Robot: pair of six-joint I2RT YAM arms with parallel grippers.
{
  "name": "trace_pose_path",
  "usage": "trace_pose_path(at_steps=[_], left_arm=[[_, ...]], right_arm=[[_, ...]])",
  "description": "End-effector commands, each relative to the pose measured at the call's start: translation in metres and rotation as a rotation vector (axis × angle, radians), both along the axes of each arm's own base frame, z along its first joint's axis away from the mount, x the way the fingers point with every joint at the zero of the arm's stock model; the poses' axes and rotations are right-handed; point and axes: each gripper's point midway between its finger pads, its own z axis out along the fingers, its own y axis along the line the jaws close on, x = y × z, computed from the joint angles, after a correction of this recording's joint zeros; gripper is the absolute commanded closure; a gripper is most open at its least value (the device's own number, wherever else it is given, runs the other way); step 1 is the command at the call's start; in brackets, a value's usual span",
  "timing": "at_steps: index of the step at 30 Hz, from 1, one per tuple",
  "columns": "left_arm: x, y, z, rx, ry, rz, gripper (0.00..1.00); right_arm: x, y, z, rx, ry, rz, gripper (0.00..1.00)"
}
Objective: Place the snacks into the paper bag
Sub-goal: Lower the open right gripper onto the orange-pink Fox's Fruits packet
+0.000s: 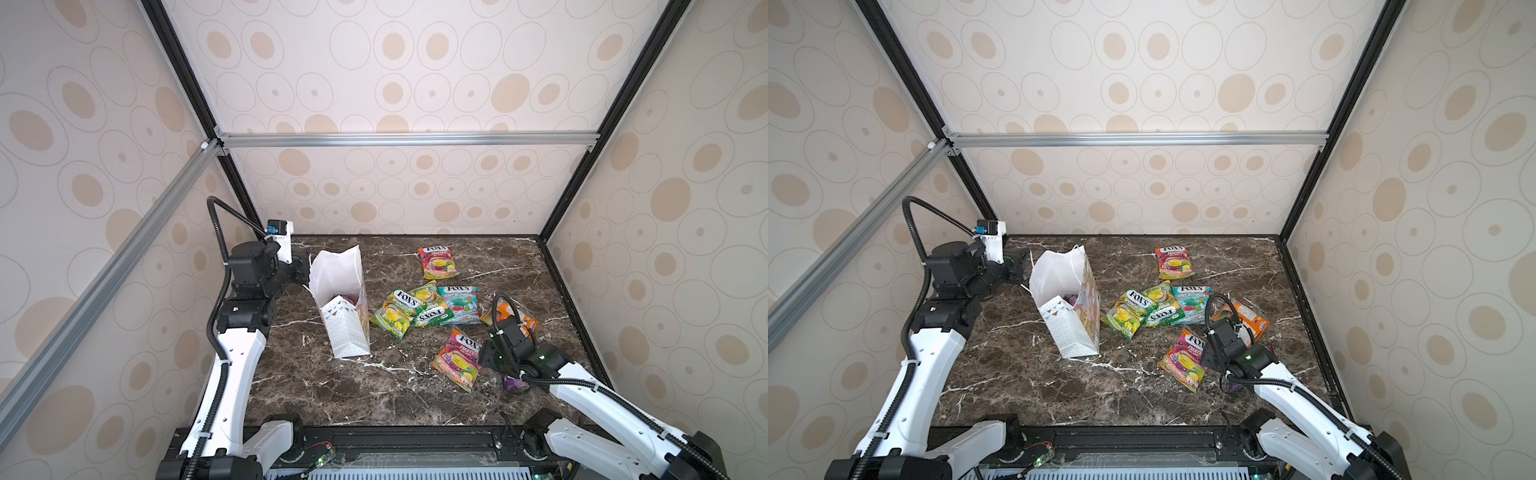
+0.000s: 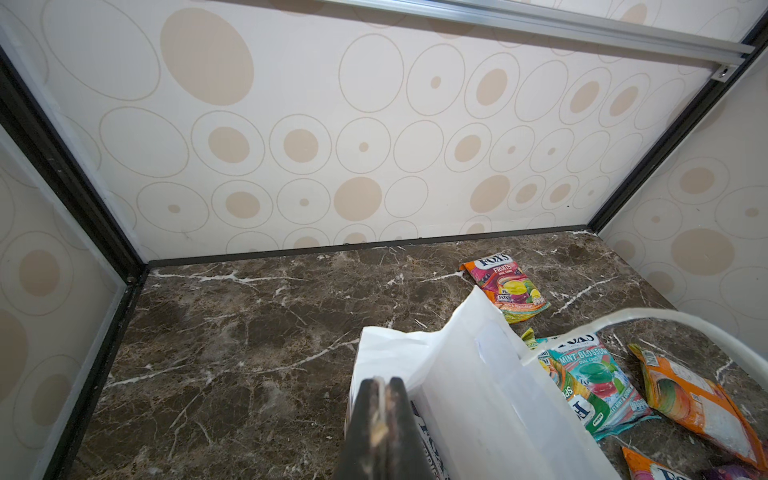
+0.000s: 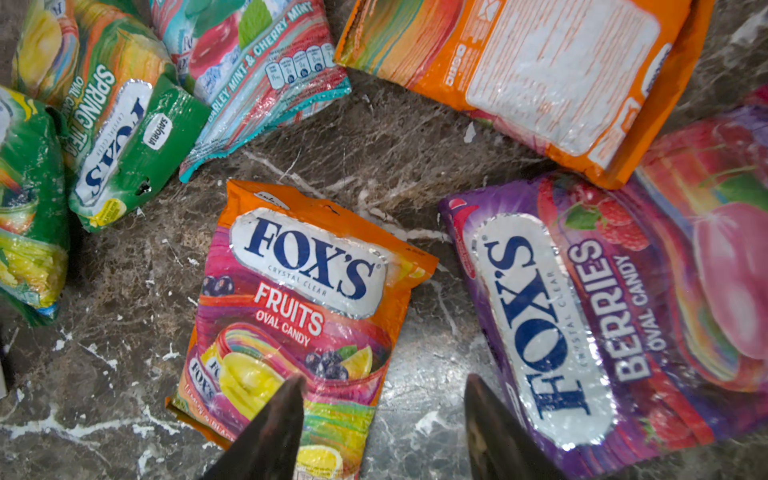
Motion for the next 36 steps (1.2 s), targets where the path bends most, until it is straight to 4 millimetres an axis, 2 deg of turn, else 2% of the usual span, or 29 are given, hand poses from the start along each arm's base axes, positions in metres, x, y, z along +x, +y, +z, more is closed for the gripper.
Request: trace_pose_path(at_steps=[1,5,12,21,30,36], left_arm=[[-0.002,0.002,0.004,-0.002,-0.015,0.001,1.0],[0.0,0.004,0.003,-0.006,-0.013,0.009,1.0],[0.002,0.004,-0.002,-0.012,0.006,0.003,1.0],[-0.002,0.005,0.002,-0.01,-0.014,0.01,1.0],[-0.004,0.004,0.002,-0.013,-0.019,0.007,1.0],[-0.003,0.003,0.0,-0.017,-0.009,-0.001,1.0]], right_arm=[[0.006,0.006,-0.003,0.085,-0.034,-0.057,0.37],[0.002,0.0,-0.012,0.12,-0.045,-0.118,0.37],[0.002,-0.008,-0.013,0.151,-0.108,-0.184,0.37],[0.011,0.001,-0.014,0.147,-0.084,-0.144,0.37],[0.018,-0.002,-0.016,0.189,-0.109,-0.175,0.35],[0.017,-0.002,-0.025,0.215,-0.096,-0.193,0.35]])
